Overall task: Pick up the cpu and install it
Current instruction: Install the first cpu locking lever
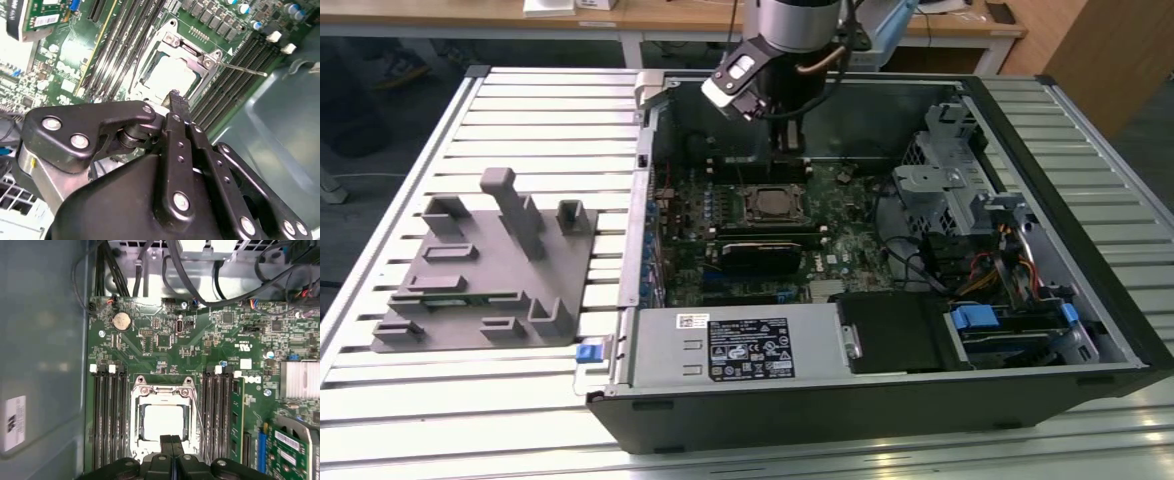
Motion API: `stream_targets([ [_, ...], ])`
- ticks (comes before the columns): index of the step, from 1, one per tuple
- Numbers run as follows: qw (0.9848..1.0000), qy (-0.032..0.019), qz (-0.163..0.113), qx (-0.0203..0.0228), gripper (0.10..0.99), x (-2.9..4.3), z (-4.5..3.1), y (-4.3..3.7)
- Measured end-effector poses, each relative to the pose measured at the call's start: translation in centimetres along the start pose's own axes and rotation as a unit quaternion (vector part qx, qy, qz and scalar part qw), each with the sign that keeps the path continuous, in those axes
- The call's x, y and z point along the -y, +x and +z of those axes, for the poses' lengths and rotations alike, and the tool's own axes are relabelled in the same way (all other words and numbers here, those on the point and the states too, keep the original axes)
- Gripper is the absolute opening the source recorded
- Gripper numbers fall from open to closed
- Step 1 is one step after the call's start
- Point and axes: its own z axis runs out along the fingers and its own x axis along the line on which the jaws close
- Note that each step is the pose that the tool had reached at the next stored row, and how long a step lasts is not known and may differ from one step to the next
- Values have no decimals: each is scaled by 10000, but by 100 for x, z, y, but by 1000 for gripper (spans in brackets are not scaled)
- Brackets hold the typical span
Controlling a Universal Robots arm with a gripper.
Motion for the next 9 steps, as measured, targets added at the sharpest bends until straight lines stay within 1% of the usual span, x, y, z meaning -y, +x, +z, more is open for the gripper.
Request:
stream_targets([
  [3,10000,0,0,0,106,0,-29,0],
  [9,10000,0,0,0,106,0,-34,0],
])
